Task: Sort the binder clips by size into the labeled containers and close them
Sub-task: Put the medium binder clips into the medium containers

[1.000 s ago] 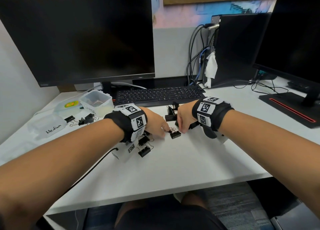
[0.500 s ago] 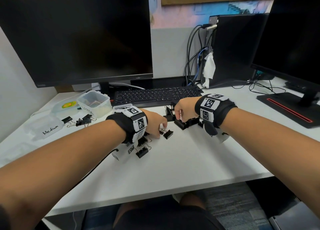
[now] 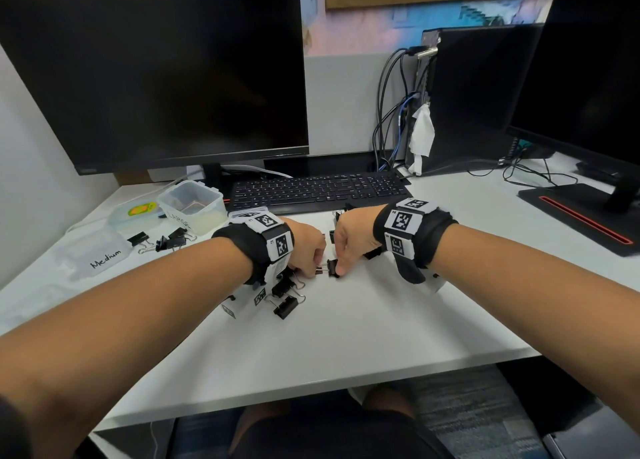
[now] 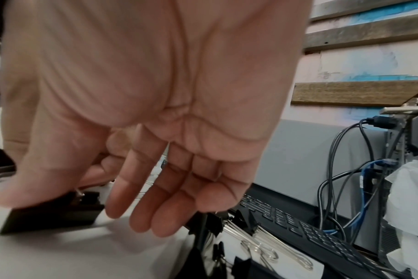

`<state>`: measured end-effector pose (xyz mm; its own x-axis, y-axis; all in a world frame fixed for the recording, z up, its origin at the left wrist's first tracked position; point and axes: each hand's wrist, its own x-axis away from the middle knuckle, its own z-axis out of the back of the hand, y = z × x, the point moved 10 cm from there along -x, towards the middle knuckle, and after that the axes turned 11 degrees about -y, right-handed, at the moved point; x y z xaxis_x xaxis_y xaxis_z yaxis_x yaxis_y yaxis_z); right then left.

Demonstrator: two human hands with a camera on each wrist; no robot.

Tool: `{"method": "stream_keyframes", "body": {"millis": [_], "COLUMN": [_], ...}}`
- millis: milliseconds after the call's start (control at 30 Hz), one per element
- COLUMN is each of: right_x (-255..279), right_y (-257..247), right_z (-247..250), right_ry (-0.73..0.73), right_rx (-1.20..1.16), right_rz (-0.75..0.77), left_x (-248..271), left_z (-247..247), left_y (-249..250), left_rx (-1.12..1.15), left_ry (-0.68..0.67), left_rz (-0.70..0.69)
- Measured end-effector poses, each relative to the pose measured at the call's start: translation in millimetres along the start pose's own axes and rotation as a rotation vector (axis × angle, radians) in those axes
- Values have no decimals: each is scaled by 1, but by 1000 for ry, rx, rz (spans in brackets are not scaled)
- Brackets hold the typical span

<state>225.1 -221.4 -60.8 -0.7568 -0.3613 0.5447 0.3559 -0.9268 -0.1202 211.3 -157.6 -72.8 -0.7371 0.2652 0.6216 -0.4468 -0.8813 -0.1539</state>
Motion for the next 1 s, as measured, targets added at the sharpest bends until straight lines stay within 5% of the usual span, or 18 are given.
{"method": "stream_keyframes", "body": {"millis": [433, 1000], "right_x": [-5, -3], "right_y": [-3, -9], "right_z": [-2, -2], "right_ry": [-18, 19], "right_rx": [28, 62], "right_rz": [-17, -6], "left_x": [-1, -4], "left_z": [10, 1], "left_y": [-3, -8], "left_rx": [229, 77], "left_ry": [127, 62], "left_rz": [-92, -8]}}
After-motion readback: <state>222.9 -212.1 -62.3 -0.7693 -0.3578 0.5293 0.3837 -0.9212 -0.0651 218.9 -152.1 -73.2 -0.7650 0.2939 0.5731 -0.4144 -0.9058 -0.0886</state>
